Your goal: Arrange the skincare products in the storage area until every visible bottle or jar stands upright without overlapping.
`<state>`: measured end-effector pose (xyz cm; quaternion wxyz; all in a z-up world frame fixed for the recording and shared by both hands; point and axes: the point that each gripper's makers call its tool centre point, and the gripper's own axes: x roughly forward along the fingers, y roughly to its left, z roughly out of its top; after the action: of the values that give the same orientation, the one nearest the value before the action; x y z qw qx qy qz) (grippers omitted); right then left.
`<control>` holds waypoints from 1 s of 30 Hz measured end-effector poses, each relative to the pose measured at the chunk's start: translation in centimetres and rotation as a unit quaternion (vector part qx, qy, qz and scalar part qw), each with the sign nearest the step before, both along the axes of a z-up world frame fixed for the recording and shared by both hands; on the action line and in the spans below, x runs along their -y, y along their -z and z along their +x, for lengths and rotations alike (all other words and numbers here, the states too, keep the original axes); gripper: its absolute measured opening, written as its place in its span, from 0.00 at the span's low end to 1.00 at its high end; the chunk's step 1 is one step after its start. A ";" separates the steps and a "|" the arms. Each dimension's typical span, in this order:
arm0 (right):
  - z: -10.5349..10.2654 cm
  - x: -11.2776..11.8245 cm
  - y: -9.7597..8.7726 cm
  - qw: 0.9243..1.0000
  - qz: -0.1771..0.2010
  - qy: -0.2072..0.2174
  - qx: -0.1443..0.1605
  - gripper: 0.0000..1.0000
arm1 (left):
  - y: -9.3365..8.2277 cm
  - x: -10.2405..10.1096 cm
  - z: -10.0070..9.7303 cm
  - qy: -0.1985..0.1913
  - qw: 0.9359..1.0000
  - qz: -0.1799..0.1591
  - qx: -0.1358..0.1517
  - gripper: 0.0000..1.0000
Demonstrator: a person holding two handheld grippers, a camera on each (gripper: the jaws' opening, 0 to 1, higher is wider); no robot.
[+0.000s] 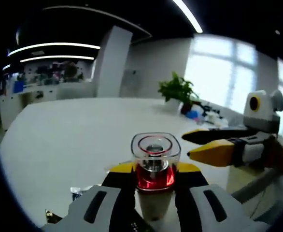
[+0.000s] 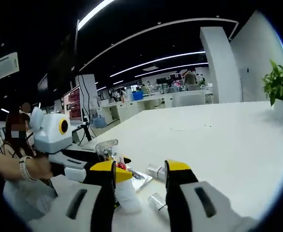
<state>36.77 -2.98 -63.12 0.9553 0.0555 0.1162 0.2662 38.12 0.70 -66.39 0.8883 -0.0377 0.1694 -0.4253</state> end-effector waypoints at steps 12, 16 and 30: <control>-1.4 -3.0 -0.5 0.996 -0.031 -0.081 0.020 0.46 | 0.0 1.8 -1.6 0.063 0.997 0.026 0.041 0.27; -1.3 -2.6 -0.7 0.995 -0.041 -0.089 0.029 0.45 | 0.0 2.2 -2.0 0.082 0.994 0.039 0.053 0.27; -2.9 -2.6 -0.7 0.981 -0.094 -0.159 0.050 0.41 | -0.1 3.4 -3.6 0.141 0.986 0.044 0.072 0.27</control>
<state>33.85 -0.38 -62.38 0.9061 -0.0674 0.1000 0.4054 34.47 -2.66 -66.34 0.8302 0.0559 0.1273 -0.5398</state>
